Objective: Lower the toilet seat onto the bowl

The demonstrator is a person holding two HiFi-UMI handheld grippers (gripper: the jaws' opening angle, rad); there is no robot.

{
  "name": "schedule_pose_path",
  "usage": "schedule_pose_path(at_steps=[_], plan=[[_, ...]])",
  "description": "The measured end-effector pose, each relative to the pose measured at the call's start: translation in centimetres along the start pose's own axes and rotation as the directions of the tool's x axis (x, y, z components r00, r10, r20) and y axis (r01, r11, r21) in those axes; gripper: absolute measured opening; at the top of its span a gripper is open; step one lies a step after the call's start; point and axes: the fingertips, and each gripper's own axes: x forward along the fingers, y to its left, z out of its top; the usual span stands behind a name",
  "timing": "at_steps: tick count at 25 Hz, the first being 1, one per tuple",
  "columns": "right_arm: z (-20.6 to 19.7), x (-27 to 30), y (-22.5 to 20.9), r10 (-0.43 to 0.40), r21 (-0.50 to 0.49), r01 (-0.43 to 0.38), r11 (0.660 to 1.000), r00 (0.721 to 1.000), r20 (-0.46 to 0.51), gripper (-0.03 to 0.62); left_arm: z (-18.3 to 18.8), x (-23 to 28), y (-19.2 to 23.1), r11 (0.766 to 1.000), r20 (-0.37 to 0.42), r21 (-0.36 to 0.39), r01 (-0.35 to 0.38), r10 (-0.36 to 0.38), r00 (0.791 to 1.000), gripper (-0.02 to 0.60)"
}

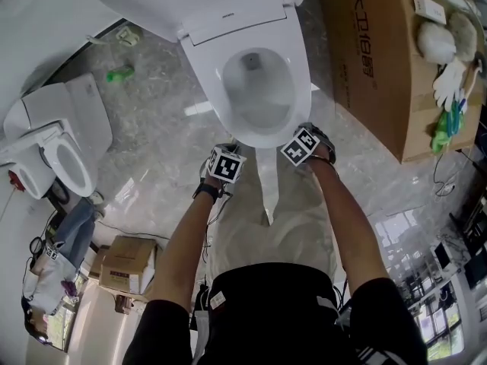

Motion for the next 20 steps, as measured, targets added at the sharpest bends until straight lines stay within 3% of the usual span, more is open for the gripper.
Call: schedule_pose_path(at_steps=[3, 9, 15, 20], plan=[[-0.1, -0.5, 0.0, 0.013, 0.007, -0.013, 1.0, 1.0, -0.008, 0.066, -0.5, -0.2, 0.0, 1.0, -0.035, -0.004, -0.003, 0.002, 0.999, 0.034], [0.1, -3.8, 1.1, 0.027, -0.053, -0.028, 0.998, 1.0, -0.014, 0.066, -0.9, -2.3, -0.8, 0.996, -0.056, 0.09, -0.005, 0.01, 0.998, 0.034], [1.4, -9.2, 1.8, 0.016, -0.103, -0.016, 0.995, 1.0, 0.002, 0.065, 0.5, -6.8, -0.8, 0.996, -0.008, 0.087, -0.03, 0.031, 0.999, 0.034], [2.5, -15.2, 2.1, -0.025, -0.139, 0.027, 0.99, 1.0, 0.02, 0.066, 2.1, -11.5, -0.3, 0.998, 0.088, 0.047, -0.038, 0.034, 0.996, 0.034]])
